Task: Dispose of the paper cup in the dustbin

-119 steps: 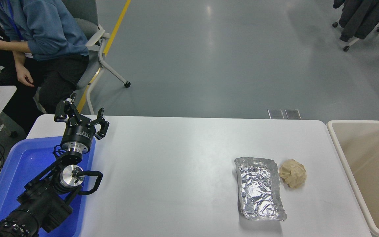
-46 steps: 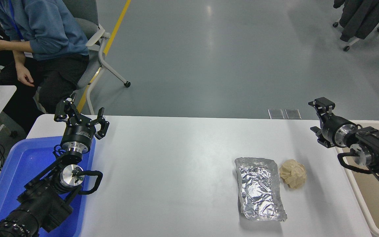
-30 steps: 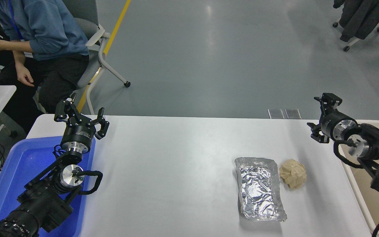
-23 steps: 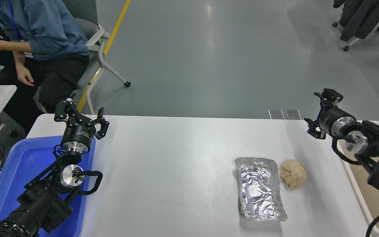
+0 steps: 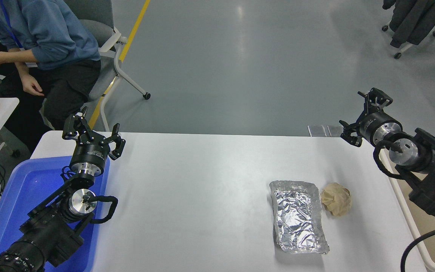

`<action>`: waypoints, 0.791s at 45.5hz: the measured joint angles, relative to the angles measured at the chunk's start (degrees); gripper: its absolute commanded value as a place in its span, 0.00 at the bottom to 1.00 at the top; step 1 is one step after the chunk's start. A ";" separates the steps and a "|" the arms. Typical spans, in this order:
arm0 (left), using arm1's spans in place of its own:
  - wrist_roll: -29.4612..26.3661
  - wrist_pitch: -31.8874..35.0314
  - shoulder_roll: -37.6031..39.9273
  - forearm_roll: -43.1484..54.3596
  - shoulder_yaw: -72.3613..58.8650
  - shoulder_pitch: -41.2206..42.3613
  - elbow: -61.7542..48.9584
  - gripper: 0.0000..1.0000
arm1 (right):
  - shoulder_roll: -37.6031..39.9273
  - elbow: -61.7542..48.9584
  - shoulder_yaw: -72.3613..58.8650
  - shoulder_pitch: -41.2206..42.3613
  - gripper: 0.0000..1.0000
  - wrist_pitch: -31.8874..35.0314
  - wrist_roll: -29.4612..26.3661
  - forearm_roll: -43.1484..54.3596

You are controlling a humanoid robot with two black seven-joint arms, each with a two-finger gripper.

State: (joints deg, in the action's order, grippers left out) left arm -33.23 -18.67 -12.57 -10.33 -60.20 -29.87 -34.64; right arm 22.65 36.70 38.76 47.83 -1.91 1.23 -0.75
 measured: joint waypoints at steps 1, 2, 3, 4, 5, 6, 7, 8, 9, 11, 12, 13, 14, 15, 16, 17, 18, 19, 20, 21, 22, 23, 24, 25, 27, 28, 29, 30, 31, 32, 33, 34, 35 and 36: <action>0.00 0.00 0.00 0.00 0.00 0.00 0.00 1.00 | -0.06 0.10 0.06 -0.09 0.99 0.05 0.02 0.00; 0.00 0.00 0.00 0.00 0.00 0.00 0.00 1.00 | -0.24 0.31 0.18 -0.32 0.99 0.18 0.06 0.00; 0.00 0.00 0.00 0.01 0.00 0.00 0.00 1.00 | -0.29 0.37 0.18 -0.39 0.99 0.22 0.06 -0.01; 0.00 0.00 0.00 0.02 0.00 0.00 0.00 1.00 | -0.34 0.51 0.23 -0.47 0.99 0.27 0.07 0.00; 0.01 0.00 0.00 0.02 0.00 0.00 0.00 1.00 | -0.37 0.61 0.28 -0.52 0.99 0.30 0.11 0.00; 0.01 0.00 0.00 0.02 0.00 0.00 0.00 1.00 | -0.45 0.82 0.31 -0.63 0.99 0.39 0.14 0.02; 0.02 0.00 0.00 0.02 0.00 0.00 0.00 1.00 | -0.51 0.98 0.33 -0.72 0.99 0.46 0.17 0.06; 0.02 0.00 0.00 0.02 0.00 0.00 0.00 1.00 | -0.57 1.15 0.34 -0.83 0.99 0.53 0.21 0.13; 0.02 0.00 0.00 0.02 0.00 0.00 0.00 1.00 | -0.61 1.35 0.37 -0.95 0.99 0.59 0.28 0.22; 0.02 0.00 0.00 0.02 0.00 0.00 0.00 1.00 | -0.71 1.78 0.45 -1.22 0.99 0.73 0.45 0.35; 0.02 0.00 0.00 0.02 0.00 0.00 0.00 1.00 | -0.76 1.94 0.47 -1.30 0.99 0.78 0.50 0.40; 0.02 0.00 0.00 0.02 0.00 0.00 0.00 1.00 | -0.81 2.11 0.49 -1.39 0.99 0.84 0.56 0.46; 0.02 0.00 0.00 0.02 0.00 0.00 0.00 1.00 | -0.91 2.31 0.53 -1.51 0.99 0.90 0.70 0.53; 0.02 0.00 0.00 0.02 0.00 0.00 0.00 1.00 | -0.98 2.43 0.56 -1.59 0.99 0.93 0.79 0.56; 0.02 0.00 0.00 0.02 0.00 0.00 0.00 1.00 | -1.09 2.54 0.58 -1.68 0.99 0.96 0.89 0.60; 0.02 0.00 0.00 0.02 0.00 0.00 0.00 1.00 | -1.25 2.69 0.62 -1.81 0.99 0.99 1.11 0.66; 0.02 0.00 0.00 0.02 0.00 0.00 0.00 1.00 | -1.37 2.79 0.65 -1.90 0.99 1.02 1.27 0.70; 0.02 0.00 0.00 0.02 0.00 0.00 0.00 1.00 | -1.51 2.88 0.68 -2.00 0.99 1.05 1.50 0.73; 0.02 0.00 0.00 0.01 0.00 0.00 0.00 1.00 | -1.69 2.98 0.77 -2.13 0.99 1.08 1.94 0.79; 0.02 0.00 0.00 0.01 0.00 0.00 0.00 1.00 | -1.82 3.03 0.85 -2.21 0.99 1.10 2.24 0.81; 0.02 0.00 0.00 0.01 0.00 0.00 0.00 1.00 | -1.95 3.09 0.91 -2.30 0.99 1.12 2.59 0.83; 0.02 0.00 0.00 0.01 0.00 0.00 0.00 1.00 | -2.16 3.16 0.99 -2.43 0.99 1.14 3.14 0.86; 0.02 0.00 0.00 0.01 0.00 0.00 0.00 1.00 | -2.31 3.21 1.04 -2.53 0.99 1.15 3.49 0.88; 0.02 0.00 0.00 0.01 0.00 0.00 0.00 1.00 | -2.47 3.26 1.06 -2.62 0.99 1.17 3.84 0.90; 0.02 0.00 0.00 0.01 0.00 0.00 0.00 1.00 | -2.87 3.31 1.16 -2.83 0.99 1.19 4.70 0.94; 0.02 0.00 0.00 0.01 0.00 0.00 0.00 1.00 | -3.02 3.32 1.18 -2.90 0.99 1.19 4.94 0.94; 0.02 0.00 0.00 0.01 0.00 0.00 0.00 1.00 | -3.19 3.32 1.20 -2.98 0.99 1.19 5.22 0.96; 0.02 0.00 0.00 0.01 0.00 0.00 0.00 1.00 | -3.41 3.31 1.24 -3.08 0.99 1.19 5.60 1.00; 0.02 0.00 0.00 0.01 0.00 0.00 0.00 1.00 | -3.56 3.31 1.26 -3.15 0.99 1.19 5.82 1.02; 0.02 0.00 0.00 0.01 0.00 0.00 0.00 1.00 | -3.70 3.27 1.27 -3.21 0.99 1.20 6.02 1.05; 0.02 0.00 0.00 0.01 0.00 0.00 0.00 1.00 | -3.88 3.15 1.28 -3.30 0.99 1.20 6.31 1.08; 0.02 0.00 0.00 0.01 0.00 0.00 0.00 1.00 | -3.99 3.06 1.28 -3.38 0.99 1.20 6.47 1.11; 0.02 0.01 0.00 0.01 0.00 0.00 0.00 1.00 | -4.09 2.97 1.28 -3.47 0.99 1.20 6.62 1.16; 0.02 0.01 0.00 0.01 0.00 0.00 0.00 1.00 | -4.19 2.86 1.28 -3.56 0.99 1.20 6.78 1.23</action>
State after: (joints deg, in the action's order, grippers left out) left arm -33.22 -18.67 -12.57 -10.32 -60.20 -29.86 -34.64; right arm 18.46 39.56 40.04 44.27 -0.71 8.01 0.48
